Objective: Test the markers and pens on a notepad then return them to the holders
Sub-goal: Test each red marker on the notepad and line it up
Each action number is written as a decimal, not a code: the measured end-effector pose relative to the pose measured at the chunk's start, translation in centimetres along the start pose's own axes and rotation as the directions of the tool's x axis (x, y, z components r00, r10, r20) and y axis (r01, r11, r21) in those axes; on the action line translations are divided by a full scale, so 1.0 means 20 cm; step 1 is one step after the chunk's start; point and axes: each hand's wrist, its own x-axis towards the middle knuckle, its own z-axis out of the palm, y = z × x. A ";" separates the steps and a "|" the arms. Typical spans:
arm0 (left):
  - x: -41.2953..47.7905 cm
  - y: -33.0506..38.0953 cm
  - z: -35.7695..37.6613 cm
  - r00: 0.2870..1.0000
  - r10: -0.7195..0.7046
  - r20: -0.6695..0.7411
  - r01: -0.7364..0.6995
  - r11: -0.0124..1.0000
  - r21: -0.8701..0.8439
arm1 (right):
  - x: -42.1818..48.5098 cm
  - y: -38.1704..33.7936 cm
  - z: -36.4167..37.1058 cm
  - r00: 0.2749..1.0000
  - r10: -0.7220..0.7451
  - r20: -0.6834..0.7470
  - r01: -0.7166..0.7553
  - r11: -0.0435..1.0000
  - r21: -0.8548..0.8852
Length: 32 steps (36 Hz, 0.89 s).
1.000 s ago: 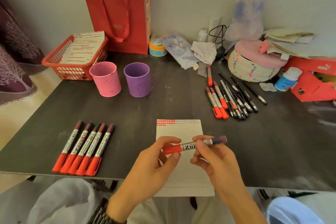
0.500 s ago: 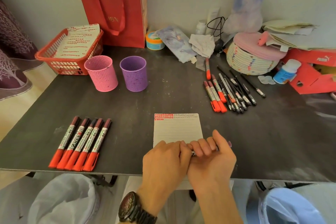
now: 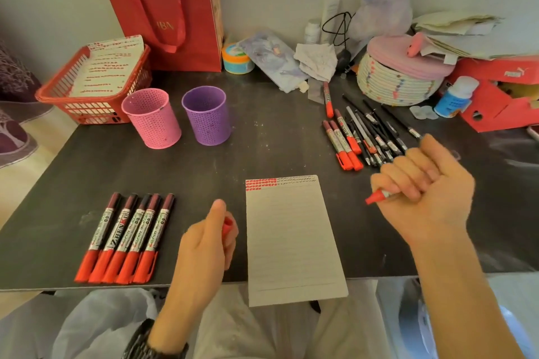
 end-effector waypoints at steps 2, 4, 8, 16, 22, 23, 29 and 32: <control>0.07 0.01 0.02 0.998 0.069 -0.004 -0.069 0.998 -0.005 | 0.05 0.07 -0.01 0.996 0.087 -0.037 -0.087 0.996 -0.008; 0.15 0.00 0.04 0.993 0.119 -0.021 -0.117 0.989 0.090 | 0.07 0.14 -0.03 0.987 0.145 -0.063 -0.148 0.988 -0.043; 0.31 -0.07 0.08 0.986 0.166 0.023 -0.161 0.900 0.405 | 0.09 0.25 -0.07 0.971 0.182 -0.153 -0.215 0.946 -0.241; 0.40 -0.18 0.07 0.973 0.182 0.141 -0.230 0.804 0.548 | 0.15 0.38 -0.04 0.974 0.162 -0.160 -0.224 0.811 -0.540; 0.41 -0.20 0.08 0.972 0.189 0.136 -0.233 0.799 0.555 | 0.25 0.48 0.08 1.000 -0.020 -0.015 0.002 0.648 -0.762; 0.42 -0.20 0.08 0.974 0.186 0.132 -0.228 0.803 0.551 | 0.27 0.50 0.10 0.999 -0.038 0.002 0.025 0.610 -0.792; 0.43 -0.22 0.08 0.971 0.205 0.120 -0.237 0.804 0.546 | 0.39 0.61 0.09 0.992 -0.119 0.043 0.090 0.416 -0.905; 0.43 -0.22 0.08 0.975 0.197 0.105 -0.222 0.807 0.547 | 0.39 0.66 0.04 0.982 -0.181 0.050 0.108 0.330 -0.938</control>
